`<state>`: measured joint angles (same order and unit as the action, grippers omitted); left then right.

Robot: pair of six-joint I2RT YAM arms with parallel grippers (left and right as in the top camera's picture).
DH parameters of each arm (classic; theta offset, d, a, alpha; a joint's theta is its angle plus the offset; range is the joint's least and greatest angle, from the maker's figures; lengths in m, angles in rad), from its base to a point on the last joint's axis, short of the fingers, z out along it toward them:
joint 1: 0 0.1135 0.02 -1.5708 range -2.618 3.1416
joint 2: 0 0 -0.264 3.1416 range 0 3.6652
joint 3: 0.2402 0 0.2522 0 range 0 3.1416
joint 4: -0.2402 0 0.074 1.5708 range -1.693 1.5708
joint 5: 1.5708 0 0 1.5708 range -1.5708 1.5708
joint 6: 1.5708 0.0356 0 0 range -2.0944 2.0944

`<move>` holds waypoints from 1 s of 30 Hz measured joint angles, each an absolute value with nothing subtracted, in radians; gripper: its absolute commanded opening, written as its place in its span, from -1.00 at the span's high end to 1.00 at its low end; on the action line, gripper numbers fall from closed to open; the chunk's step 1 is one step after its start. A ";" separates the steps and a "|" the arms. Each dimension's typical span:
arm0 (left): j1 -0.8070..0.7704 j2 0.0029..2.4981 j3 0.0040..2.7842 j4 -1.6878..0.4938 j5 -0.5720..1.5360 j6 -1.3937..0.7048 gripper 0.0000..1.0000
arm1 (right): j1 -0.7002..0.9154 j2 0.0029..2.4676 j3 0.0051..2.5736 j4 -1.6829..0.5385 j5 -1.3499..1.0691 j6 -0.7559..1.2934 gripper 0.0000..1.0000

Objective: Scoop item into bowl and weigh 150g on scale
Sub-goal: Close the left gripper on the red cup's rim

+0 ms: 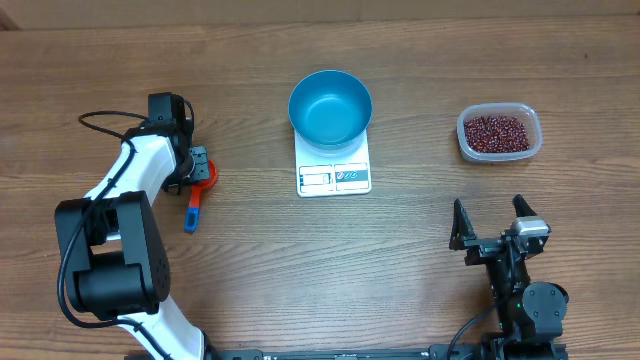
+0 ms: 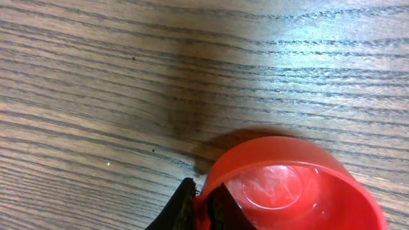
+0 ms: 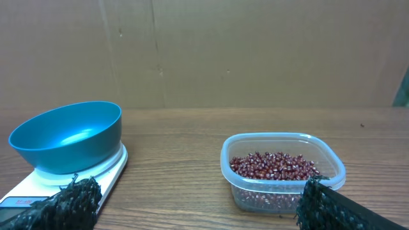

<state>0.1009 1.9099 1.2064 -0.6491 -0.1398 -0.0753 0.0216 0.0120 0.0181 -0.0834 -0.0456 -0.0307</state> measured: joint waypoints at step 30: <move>0.101 1.910 1.216 -0.677 -0.139 -0.076 0.92 | 0.022 0.012 0.018 -0.084 -0.046 -0.030 -0.99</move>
<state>0.1009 1.9099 1.2163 -0.6769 -0.1390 -0.0757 0.0216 0.0116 0.0181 -0.0837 -0.0456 -0.0303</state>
